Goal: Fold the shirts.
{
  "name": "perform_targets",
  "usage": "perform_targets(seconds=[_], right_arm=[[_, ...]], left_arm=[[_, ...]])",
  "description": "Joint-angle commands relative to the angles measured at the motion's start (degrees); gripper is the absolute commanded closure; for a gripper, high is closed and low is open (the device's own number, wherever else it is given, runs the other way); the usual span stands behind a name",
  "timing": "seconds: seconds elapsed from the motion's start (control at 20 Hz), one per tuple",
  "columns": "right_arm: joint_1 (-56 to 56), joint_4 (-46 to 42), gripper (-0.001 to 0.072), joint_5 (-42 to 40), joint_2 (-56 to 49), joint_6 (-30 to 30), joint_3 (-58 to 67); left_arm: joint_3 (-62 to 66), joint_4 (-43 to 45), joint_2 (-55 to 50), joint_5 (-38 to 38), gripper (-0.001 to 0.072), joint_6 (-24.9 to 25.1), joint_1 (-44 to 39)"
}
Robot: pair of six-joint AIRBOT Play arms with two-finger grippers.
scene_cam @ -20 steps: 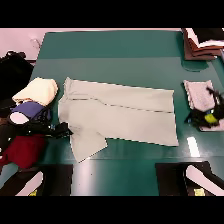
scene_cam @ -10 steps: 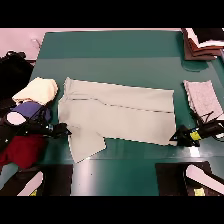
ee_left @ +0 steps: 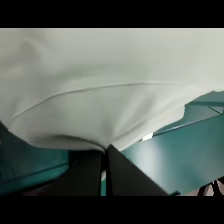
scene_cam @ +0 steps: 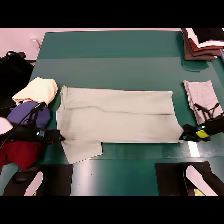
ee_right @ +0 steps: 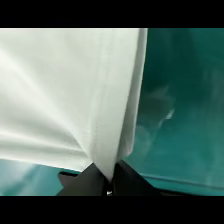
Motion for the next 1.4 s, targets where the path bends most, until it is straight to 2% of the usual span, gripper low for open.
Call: perform_targets(seconds=[0.0, 0.1, 0.2, 0.4, 0.6, 0.75, 0.8, 0.85, 0.9, 0.95, 1.0, 1.05, 1.15, 1.2, 1.3, 1.35], right_arm=[[-1.3, -5.7, 0.0696, 5.1, 7.5, 0.8, 4.9], [-0.8, -5.2, 0.0697, 3.4, 8.7, 2.3, 7.4], [2.2, -5.2, 0.0697, 1.9, 5.3, 2.7, 11.1], [8.6, -5.2, 0.0697, -3.1, -7.4, 4.3, 20.4], [12.3, -4.8, 0.0696, -3.5, -21.1, 4.5, 30.7], [13.2, 0.3, 0.0679, -5.2, -28.5, 4.5, 36.2], [12.8, 2.9, 0.0527, -5.7, -30.8, 4.3, 38.1], [12.0, 5.8, 0.0432, -5.6, -32.5, 3.3, 39.8], [10.6, 8.9, 0.0365, -5.2, -33.9, 1.9, 41.3], [9.1, 11.2, 0.0309, -4.7, -34.7, 0.5, 42.3], [7.4, 12.5, 0.0301, -4.4, -35.0, -0.8, 42.6], [5.7, 12.8, 0.0296, -4.3, -35.0, -1.6, 41.9], [1.9, 13.0, 0.0192, -4.0, -35.0, -2.4, 39.0], [0.4, 14.4, 0.0179, -4.2, -35.0, -3.8, 36.6], [-1.9, 18.8, 0.0175, -4.9, -36.3, -7.0, 32.1], [-2.5, 20.4, 0.0136, -6.0, -37.1, -8.0, 30.0]], left_arm=[[1.3, 1.5, 9.0, -10.6, 0.0682, -6.1, 0.0], [3.7, 1.6, 8.7, -8.5, 0.0682, -6.0, 0.0], [5.9, 1.8, 4.9, -3.0, 0.0682, -3.3, 0.0], [13.7, 1.8, -11.2, 8.0, 0.0681, 2.8, 0.0], [23.7, 1.7, -28.3, 14.0, 0.0678, 8.8, 0.0], [28.2, 0.9, -37.0, 16.3, 0.0674, 8.9, 0.0], [29.0, 0.7, -38.6, 17.0, 0.062, 8.9, 0.0], [29.7, 0.4, -39.3, 17.7, 0.0267, 8.2, 0.0], [30.3, 0.0, -39.3, 18.3, 0.0018, 6.6, 0.0], [31.3, 0.0, -39.3, 18.2, 0.0065, 5.7, 0.0], [32.2, 0.0, -39.3, 17.4, 0.0155, 5.7, 0.0], [33.0, -0.4, -39.3, 16.5, 0.0304, 5.7, 0.0], [33.3, -3.2, -39.3, 15.9, 0.0616, 6.0, 0.0], [33.3, -4.5, -39.3, 16.1, 0.0677, 6.0, -0.2], [33.2, -4.5, -39.3, 16.7, 0.0677, 5.9, -2.8], [33.2, -4.3, -39.3, 17.1, 0.0677, 5.9, -4.8]])
